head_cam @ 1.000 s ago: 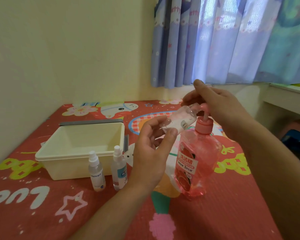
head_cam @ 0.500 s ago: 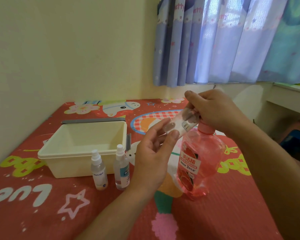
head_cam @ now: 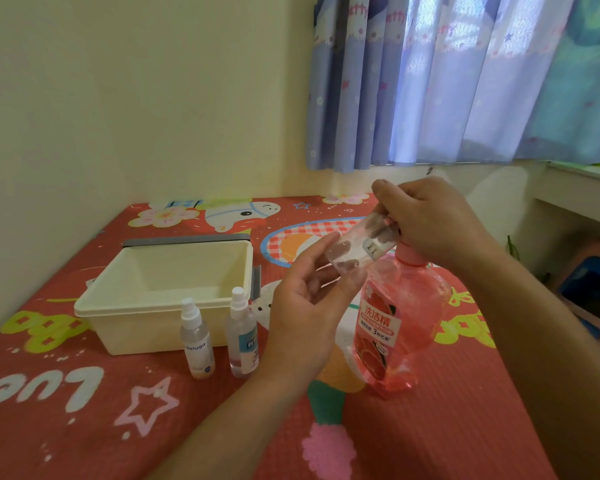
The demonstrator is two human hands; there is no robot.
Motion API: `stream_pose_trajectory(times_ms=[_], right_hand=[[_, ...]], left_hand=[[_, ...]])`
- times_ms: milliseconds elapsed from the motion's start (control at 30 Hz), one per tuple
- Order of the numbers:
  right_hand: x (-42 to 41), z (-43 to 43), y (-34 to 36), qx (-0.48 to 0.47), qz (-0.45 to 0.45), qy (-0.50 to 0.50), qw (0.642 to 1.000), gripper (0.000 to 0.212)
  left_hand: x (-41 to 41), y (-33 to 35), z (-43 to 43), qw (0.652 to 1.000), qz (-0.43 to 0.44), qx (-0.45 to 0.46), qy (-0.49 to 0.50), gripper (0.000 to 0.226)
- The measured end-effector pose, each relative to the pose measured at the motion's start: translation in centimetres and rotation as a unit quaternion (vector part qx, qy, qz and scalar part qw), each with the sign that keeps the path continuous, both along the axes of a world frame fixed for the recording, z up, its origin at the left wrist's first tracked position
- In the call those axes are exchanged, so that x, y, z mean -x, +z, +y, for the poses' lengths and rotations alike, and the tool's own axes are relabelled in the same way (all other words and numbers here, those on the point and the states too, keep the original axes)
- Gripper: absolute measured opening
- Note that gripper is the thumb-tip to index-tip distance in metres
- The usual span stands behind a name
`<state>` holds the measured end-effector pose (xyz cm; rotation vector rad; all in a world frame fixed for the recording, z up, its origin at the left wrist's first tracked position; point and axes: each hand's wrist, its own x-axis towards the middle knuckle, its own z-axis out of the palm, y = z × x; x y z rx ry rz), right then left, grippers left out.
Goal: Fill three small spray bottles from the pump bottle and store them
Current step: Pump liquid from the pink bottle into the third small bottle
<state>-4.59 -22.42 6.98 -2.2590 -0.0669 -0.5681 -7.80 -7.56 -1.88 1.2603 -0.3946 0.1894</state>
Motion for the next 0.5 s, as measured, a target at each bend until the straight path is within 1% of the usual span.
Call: stream_pose_trajectory(times_ms=[133,233,333,500], right_hand=[[-0.02,-0.05,-0.02,0.000,0.015,0.008,1.000,0.052],[0.04,-0.01,0.24,-0.004,0.004,0.010,1.000,0.052],[0.02,-0.11,-0.21,-0.009,-0.001,0.007,1.000,0.053],[0.34,-0.11,0.26,-0.023,0.016,0.025,0.999,0.057]], left_hand=[[0.02,-0.14,-0.01,1.000,-0.001,-0.001,-0.001,0.050],[0.04,-0.12,0.04,1.000,-0.005,-0.005,0.002,0.049],[0.00,-0.20,0.03,1.000,-0.003,-0.006,0.000,0.051],[0.08,-0.22,0.16,1.000,-0.003,-0.013,-0.001,0.054]])
